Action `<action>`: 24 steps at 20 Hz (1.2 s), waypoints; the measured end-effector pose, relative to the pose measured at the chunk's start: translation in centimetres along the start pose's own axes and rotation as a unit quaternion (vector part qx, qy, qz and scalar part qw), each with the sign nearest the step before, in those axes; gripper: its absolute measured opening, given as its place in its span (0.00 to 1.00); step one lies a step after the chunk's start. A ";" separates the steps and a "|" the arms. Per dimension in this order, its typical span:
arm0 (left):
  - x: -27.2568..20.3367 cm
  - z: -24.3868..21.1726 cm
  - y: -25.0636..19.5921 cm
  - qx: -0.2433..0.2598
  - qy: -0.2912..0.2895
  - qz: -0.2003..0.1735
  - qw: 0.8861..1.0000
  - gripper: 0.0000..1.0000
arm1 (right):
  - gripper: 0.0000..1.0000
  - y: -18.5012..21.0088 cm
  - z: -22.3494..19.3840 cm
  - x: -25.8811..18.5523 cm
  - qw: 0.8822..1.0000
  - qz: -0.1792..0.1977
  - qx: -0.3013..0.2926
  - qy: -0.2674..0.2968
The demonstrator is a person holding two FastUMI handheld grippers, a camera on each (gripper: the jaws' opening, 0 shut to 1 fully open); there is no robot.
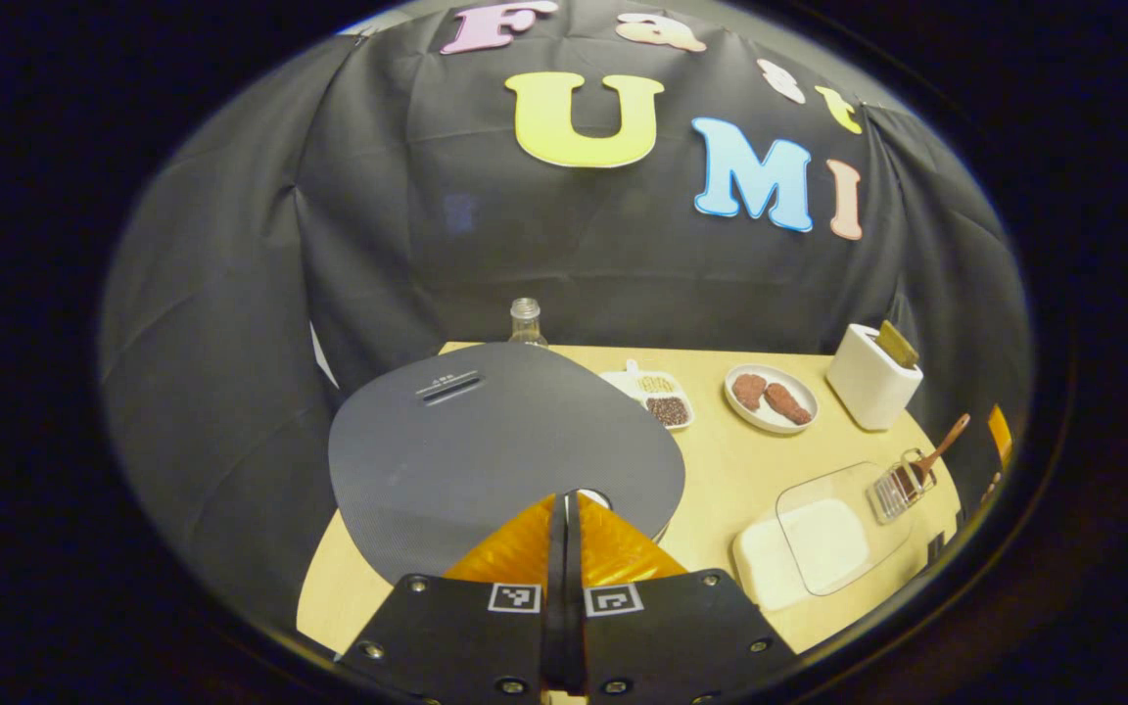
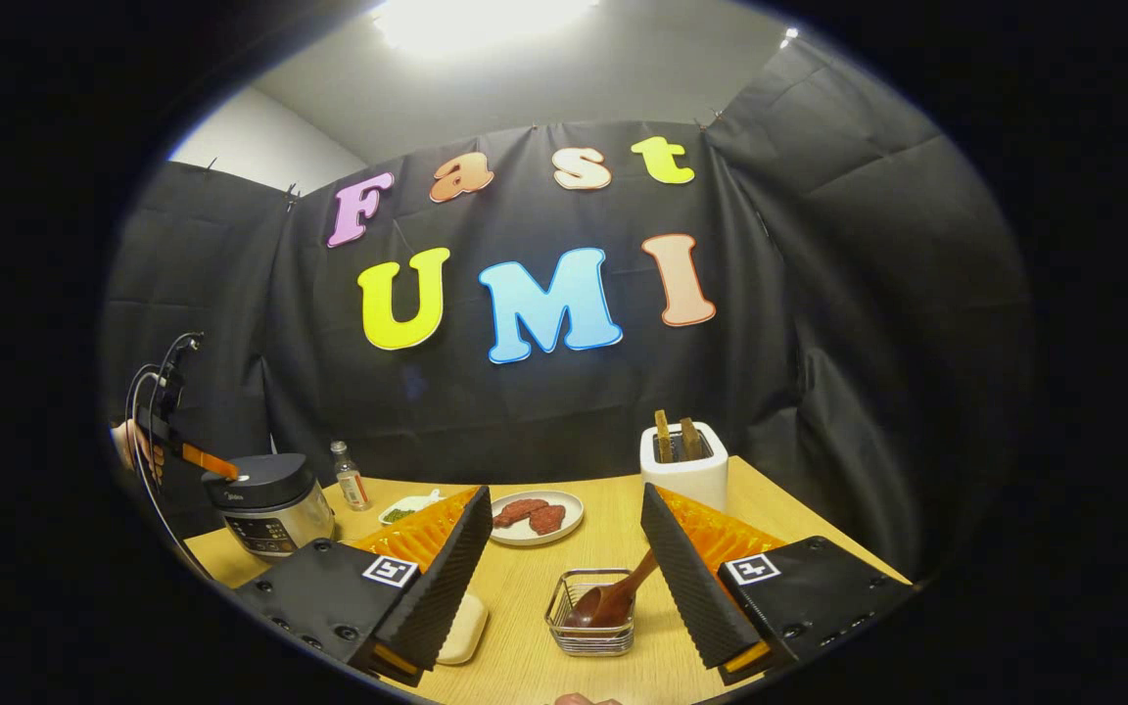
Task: Close the left gripper, press the button to open the rice cooker; take a wooden spoon from the chopstick holder with the right hand, scoop a spoonful of rice and pour it into the rice cooker, then put the wooden spoon back into the chopstick holder.
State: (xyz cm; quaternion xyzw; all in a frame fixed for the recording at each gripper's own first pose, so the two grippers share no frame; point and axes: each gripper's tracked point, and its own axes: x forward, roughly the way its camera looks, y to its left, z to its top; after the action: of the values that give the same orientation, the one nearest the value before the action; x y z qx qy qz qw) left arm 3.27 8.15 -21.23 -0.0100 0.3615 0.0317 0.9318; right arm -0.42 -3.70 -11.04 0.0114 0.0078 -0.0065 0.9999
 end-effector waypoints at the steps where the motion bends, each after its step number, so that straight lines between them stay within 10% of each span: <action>1: -0.5 0.9 0.1 -0.007 -0.022 0.006 1.000 0.02 | 0.98 -0.7 0.0 -0.1 1.000 -0.008 0.000 -0.001; 8: -7.8 11.2 1.9 0.030 -0.202 0.089 0.975 0.00 | 0.98 -3.7 2.2 -0.3 0.999 -0.051 0.002 -0.010; 14: -15.4 13.8 -0.2 -0.011 -0.306 0.052 0.951 0.00 | 0.98 -4.6 2.6 -0.5 0.998 -0.069 0.007 -0.010; 20: -18.8 9.3 -0.3 -0.068 -0.346 0.044 0.935 0.39 | 0.98 -6.3 2.1 -0.9 0.996 -0.090 0.007 0.001; 23: -18.2 7.6 1.2 -0.116 -0.340 0.050 0.932 0.90 | 0.98 -7.1 1.7 -0.8 0.995 -0.097 0.008 0.008; 24: -18.1 7.0 1.2 -0.123 -0.336 0.047 0.933 0.91 | 0.98 -7.4 1.7 -0.7 0.995 -0.100 0.008 0.009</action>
State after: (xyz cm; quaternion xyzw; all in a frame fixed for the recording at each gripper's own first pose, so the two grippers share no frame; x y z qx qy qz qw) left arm -5.46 8.66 -3.81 -0.0960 0.0210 0.1207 0.9878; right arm -1.21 -11.14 -9.53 0.0191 0.0180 -0.1064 0.9940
